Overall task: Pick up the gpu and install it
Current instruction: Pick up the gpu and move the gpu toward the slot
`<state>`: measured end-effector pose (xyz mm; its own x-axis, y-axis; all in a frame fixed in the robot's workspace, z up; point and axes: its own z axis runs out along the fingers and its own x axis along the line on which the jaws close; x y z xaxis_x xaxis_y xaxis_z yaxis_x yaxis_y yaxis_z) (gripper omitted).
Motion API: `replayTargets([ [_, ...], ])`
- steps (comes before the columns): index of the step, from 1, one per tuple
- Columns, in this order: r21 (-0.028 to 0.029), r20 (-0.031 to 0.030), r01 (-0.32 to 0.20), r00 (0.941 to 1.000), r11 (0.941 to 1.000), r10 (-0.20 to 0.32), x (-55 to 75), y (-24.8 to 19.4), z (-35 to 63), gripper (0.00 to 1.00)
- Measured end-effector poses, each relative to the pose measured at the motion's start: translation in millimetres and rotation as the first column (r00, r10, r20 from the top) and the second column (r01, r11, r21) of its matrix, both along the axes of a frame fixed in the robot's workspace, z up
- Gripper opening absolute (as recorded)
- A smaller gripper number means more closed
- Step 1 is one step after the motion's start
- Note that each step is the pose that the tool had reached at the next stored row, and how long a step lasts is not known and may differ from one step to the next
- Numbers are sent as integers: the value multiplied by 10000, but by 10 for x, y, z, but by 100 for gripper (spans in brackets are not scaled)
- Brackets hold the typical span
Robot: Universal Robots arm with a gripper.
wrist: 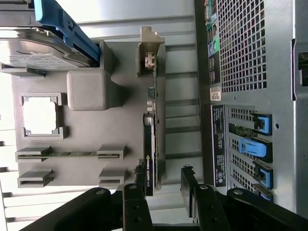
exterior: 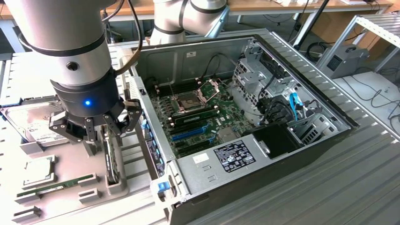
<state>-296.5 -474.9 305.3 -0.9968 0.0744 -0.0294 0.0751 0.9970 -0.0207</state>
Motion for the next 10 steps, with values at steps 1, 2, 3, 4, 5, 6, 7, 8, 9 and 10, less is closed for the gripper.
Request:
replayTargets([
  [1, 0, 0, 0, 10000, 10000, 0, 0, 0, -6, 42],
  [2, 0, 0, 0, 10000, 10000, 0, 0, 0, -10, 42],
  [3, 0, 0, 0, 10000, 10000, 0, 0, 0, -15, 42],
  [4, 0, 0, 1, 10000, 10000, -1, -1, 0, -20, 42],
  [5, 0, -1, 1, 10000, 10000, -1, -2, 0, -26, 42],
  [6, -1, -1, 0, 10000, 10000, 0, -3, 0, -29, 42],
  [7, -1, 0, 0, 10000, 10000, 0, -4, 0, -33, 42],
  [8, -2, -1, 1, 10000, 10000, -1, -7, 0, -37, 42],
  [9, -2, -1, 1, 10000, 10000, -1, -11, 0, -42, 42],
  [10, -1, -1, 1, 10000, 10000, -1, -15, 0, -46, 42],
])
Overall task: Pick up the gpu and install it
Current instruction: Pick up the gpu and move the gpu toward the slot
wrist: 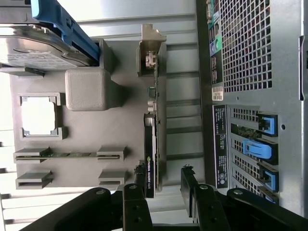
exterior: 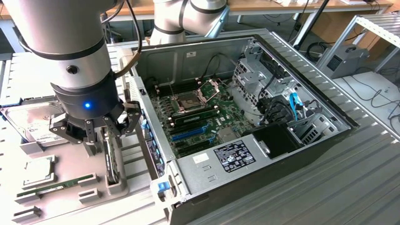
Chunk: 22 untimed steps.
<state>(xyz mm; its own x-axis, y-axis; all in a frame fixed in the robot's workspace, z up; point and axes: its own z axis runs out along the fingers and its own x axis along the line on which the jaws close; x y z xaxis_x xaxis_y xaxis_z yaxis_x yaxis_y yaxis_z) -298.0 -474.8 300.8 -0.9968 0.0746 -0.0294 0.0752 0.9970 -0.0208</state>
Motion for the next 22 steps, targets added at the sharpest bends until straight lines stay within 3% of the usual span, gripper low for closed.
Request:
replayTargets([
  [22, -3, 0, -1, 10000, 10000, 1, -114, 0, -84, 42],
])
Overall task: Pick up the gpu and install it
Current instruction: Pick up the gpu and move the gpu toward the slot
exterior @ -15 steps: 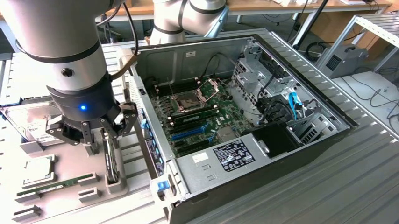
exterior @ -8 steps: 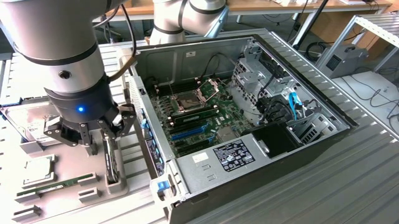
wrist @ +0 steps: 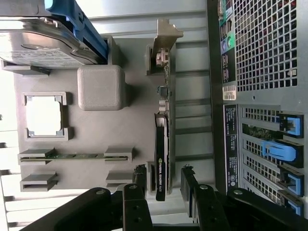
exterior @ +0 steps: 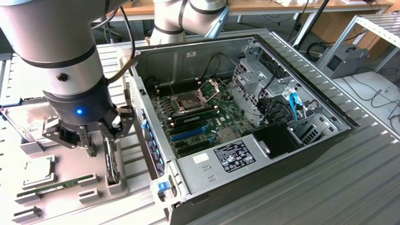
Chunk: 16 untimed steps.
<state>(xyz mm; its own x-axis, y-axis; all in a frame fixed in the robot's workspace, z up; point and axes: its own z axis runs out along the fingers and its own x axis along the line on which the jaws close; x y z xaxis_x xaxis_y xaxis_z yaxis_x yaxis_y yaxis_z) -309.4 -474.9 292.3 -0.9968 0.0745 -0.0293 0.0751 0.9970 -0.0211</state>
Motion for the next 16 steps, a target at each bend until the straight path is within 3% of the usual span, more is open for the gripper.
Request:
replayTargets([
  [16, 0, 1, -1, 10000, 10000, 1, -33, 0, -76, 42],
])
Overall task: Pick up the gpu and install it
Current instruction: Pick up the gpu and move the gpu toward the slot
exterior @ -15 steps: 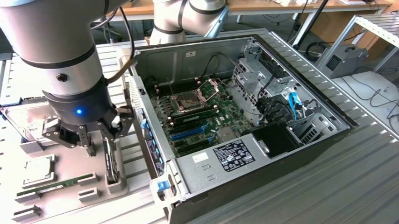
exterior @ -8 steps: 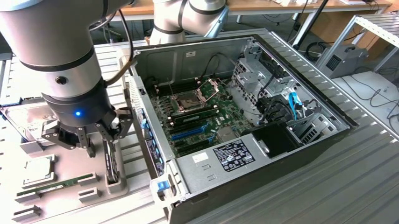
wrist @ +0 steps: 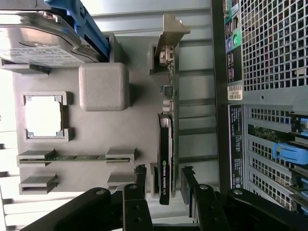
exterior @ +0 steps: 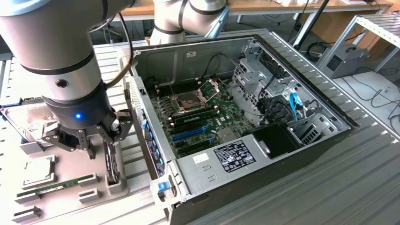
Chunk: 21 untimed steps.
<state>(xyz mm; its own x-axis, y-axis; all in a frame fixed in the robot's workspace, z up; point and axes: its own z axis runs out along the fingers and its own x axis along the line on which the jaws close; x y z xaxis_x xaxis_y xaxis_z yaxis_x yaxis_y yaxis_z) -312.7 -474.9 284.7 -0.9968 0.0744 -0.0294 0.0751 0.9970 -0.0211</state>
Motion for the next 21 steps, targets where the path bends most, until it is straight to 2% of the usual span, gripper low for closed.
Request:
replayTargets([
  [21, 0, -1, 1, 10000, 10000, -1, -13, 0, -97, 42],
])
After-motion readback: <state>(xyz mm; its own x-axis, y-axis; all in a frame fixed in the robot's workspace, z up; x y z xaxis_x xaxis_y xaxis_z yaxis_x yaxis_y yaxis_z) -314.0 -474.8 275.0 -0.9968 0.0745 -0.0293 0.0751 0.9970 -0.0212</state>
